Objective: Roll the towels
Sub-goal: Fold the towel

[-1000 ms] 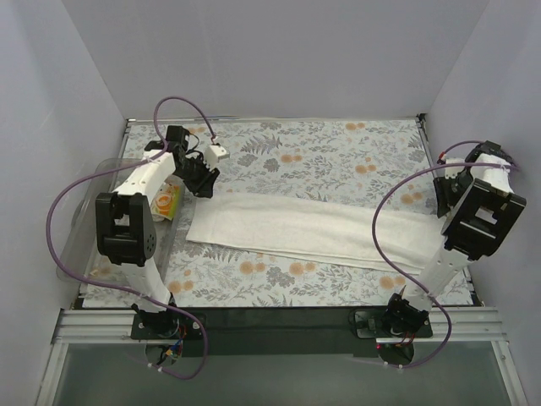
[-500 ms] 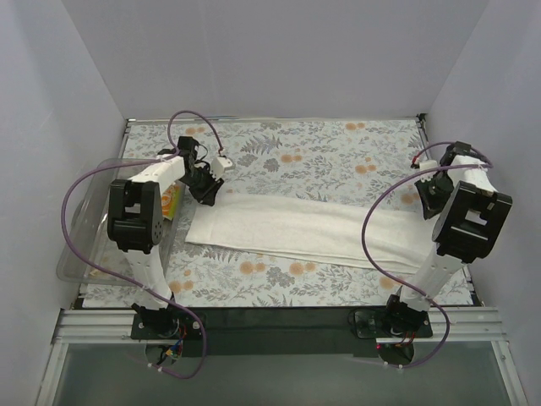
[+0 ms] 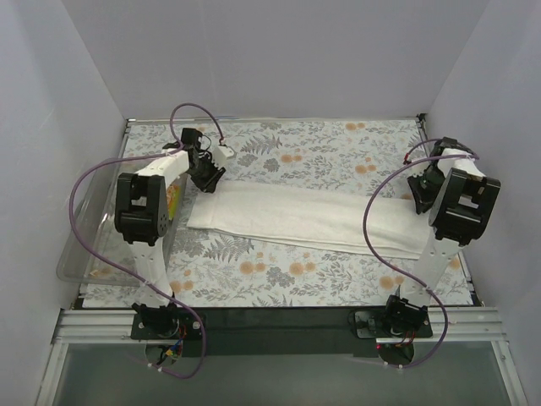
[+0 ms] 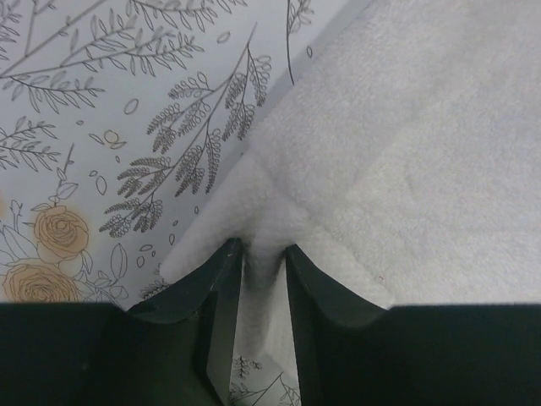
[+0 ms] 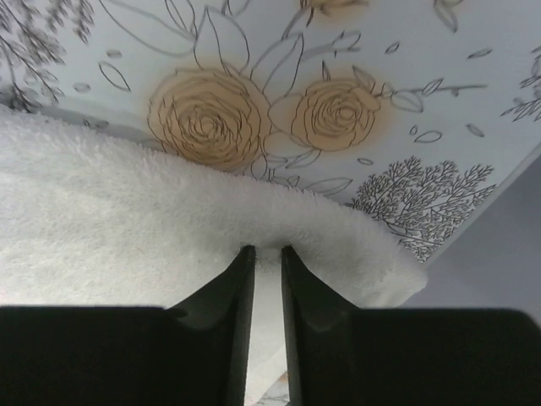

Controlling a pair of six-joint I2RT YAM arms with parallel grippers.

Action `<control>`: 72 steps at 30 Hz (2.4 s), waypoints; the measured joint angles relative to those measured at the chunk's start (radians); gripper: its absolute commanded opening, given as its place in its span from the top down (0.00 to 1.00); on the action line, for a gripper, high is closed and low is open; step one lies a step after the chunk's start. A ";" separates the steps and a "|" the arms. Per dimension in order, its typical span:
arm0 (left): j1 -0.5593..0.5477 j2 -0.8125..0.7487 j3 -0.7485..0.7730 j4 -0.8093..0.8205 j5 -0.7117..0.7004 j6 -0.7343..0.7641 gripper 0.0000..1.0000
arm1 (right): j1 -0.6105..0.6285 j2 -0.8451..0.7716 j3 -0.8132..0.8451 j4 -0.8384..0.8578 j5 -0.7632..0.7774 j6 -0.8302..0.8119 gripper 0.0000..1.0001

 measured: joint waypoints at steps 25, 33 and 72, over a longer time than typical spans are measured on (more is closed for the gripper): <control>-0.014 -0.083 -0.076 -0.198 0.228 -0.030 0.66 | 0.533 -0.533 -0.508 0.027 -0.201 -0.203 0.74; -0.014 -0.067 -0.098 -0.187 0.179 -0.073 0.66 | 0.704 -0.565 -0.643 0.161 -0.117 -0.169 0.73; -0.014 -0.082 -0.136 -0.131 0.171 -0.109 0.66 | 0.812 -0.684 -0.708 0.182 -0.068 -0.154 0.99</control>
